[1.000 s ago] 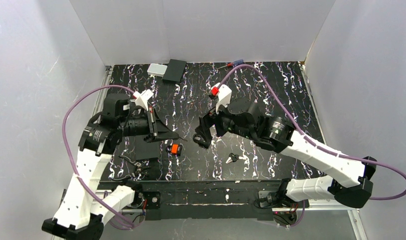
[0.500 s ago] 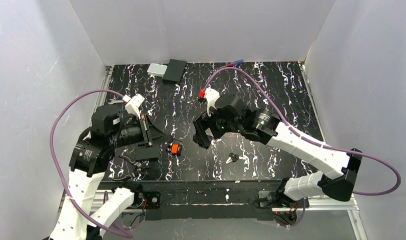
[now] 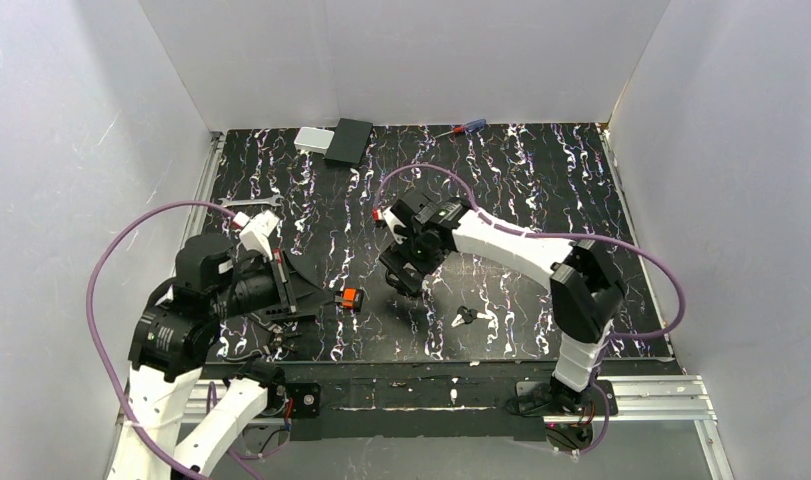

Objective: Unlock with the key

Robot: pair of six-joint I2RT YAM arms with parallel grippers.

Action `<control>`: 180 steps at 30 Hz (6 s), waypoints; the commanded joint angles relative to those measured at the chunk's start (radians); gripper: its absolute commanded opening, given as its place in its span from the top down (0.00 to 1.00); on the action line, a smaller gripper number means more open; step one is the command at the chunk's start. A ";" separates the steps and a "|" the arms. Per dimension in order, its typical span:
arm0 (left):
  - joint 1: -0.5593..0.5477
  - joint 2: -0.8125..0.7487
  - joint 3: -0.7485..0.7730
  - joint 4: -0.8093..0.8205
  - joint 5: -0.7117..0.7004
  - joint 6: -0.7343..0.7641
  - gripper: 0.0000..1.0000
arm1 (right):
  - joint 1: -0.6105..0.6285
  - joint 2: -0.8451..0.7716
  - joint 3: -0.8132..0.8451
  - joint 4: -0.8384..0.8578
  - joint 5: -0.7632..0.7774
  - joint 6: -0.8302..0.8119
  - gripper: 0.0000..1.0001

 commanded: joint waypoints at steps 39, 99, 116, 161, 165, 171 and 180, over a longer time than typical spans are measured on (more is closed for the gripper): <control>-0.003 0.186 0.031 0.007 0.031 0.106 1.00 | 0.007 0.364 0.244 -0.065 0.035 -0.026 0.49; -0.011 0.034 -0.075 0.795 -0.003 -0.094 1.00 | -0.174 -0.478 -0.250 0.855 -0.299 2.004 0.99; -0.035 0.028 -0.059 0.737 0.248 0.595 1.00 | -0.174 -0.483 -0.212 0.649 -0.322 1.922 0.99; -0.356 0.163 0.040 0.232 0.005 2.229 1.00 | -0.180 -0.088 0.401 -0.466 -0.502 1.719 0.99; -0.425 0.182 0.054 0.178 -0.069 2.279 1.00 | -0.182 -0.070 0.394 -0.467 -0.512 1.682 0.99; -0.509 0.196 0.051 0.132 -0.157 2.341 1.00 | -0.182 -0.038 0.411 -0.491 -0.515 1.631 0.99; -0.544 0.207 0.012 0.177 -0.216 2.374 1.00 | -0.182 -0.036 0.416 -0.500 -0.502 1.627 0.99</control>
